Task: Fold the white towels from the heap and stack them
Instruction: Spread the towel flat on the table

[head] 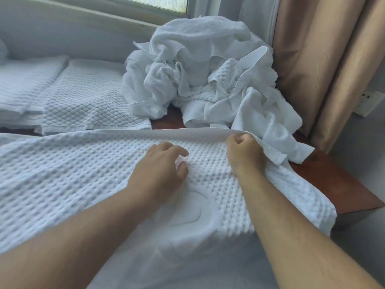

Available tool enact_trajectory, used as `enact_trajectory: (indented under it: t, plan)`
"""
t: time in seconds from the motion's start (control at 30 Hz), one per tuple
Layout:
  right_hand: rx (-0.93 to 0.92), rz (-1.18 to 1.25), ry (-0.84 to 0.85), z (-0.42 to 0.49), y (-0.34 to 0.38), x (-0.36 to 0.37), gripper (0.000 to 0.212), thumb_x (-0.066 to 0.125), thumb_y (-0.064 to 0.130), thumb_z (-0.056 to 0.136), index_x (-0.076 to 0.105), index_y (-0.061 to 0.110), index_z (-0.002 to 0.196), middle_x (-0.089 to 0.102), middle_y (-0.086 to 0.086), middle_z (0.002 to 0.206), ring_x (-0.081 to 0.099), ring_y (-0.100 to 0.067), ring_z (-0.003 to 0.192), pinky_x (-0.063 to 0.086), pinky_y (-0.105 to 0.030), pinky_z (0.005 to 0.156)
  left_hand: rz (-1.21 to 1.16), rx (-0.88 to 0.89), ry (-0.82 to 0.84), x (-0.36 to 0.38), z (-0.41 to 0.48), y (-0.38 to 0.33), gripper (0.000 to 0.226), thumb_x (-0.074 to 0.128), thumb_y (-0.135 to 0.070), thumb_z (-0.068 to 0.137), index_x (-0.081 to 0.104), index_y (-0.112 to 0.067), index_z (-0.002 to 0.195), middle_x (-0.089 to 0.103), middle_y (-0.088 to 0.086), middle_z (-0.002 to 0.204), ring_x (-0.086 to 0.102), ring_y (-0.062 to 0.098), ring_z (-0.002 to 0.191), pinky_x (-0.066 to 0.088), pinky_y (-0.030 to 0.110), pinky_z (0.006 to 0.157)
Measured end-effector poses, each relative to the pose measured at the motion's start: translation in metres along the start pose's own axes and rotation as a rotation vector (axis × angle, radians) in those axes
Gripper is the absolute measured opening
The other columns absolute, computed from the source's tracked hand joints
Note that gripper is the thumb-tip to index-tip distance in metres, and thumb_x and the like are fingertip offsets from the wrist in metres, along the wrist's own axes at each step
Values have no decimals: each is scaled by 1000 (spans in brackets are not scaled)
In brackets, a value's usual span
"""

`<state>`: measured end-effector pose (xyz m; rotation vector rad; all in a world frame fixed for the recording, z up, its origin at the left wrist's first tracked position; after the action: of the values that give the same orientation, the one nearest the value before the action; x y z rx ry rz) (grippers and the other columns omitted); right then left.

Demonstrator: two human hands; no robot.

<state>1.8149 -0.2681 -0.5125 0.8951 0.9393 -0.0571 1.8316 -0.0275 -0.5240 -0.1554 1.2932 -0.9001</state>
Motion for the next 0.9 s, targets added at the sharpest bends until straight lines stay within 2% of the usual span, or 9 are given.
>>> enact_trajectory:
  t: [0.13,0.2,0.3,0.4,0.5,0.6,0.67,0.77,0.9]
  plan:
    - [71,284,-136,2,-13,-11,21,45,35,92,47,17,102,57,5,89,56,-19,80,43,-37,68,24,-75,-147,-21,23,11,42,54,-27,98,48,-29,140,37,-7,146,61,24,96,45,36,80]
    - [71,382,-188,0,-17,-16,27,47,31,92,38,20,115,54,4,90,56,-21,78,44,-37,64,91,-38,-205,-25,27,8,51,57,-30,97,43,-28,146,36,-6,149,62,29,98,44,36,76]
    - [38,402,-179,-1,-15,-16,47,45,31,92,34,29,137,56,6,90,56,-17,74,38,-31,56,234,-21,-144,-12,33,13,68,55,-39,95,24,-33,155,30,-5,156,61,29,109,40,35,71]
    - [49,363,-111,4,-16,-10,55,45,32,93,40,23,147,61,2,120,58,-19,101,42,-28,76,307,-118,-55,-3,40,28,77,48,-41,92,11,-33,158,32,-1,155,56,27,115,35,35,73]
    - [81,400,-128,5,-19,-12,50,46,30,93,50,17,141,62,2,123,56,-17,106,42,-31,84,310,-145,-18,-2,42,29,70,46,-38,90,21,-26,154,40,1,136,53,27,98,33,36,71]
    - [124,529,-224,1,-26,-23,39,45,33,92,60,19,125,66,11,102,61,-9,91,43,-22,68,282,-111,-99,-9,39,25,38,48,-31,91,51,-17,127,38,-2,109,48,23,80,37,38,65]
    - [173,628,-304,-1,-35,-30,30,46,34,93,64,18,111,64,13,87,59,4,76,40,-14,57,278,-49,-179,-18,34,19,21,48,-27,96,61,-15,107,43,1,105,53,27,73,46,41,62]
    - [212,755,-410,-4,-44,-37,23,49,30,92,63,12,97,57,11,71,52,12,51,33,-7,41,244,49,-276,-35,25,2,18,49,-25,100,62,-12,103,49,6,109,53,32,67,49,43,59]
    - [237,784,-431,-6,-46,-38,24,52,37,90,62,15,94,60,12,75,55,9,57,35,-7,44,300,76,-192,-36,14,-17,11,49,-22,97,56,-13,96,50,6,101,58,33,82,36,37,63]
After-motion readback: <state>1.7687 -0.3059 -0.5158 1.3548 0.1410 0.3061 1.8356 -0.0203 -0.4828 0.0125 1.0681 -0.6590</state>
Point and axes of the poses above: each hand's wrist, its own z-axis towards the middle knuckle, its own x-axis out of the palm, y = z × x, the point moved 8 cm from there along z, towards the middle knuckle
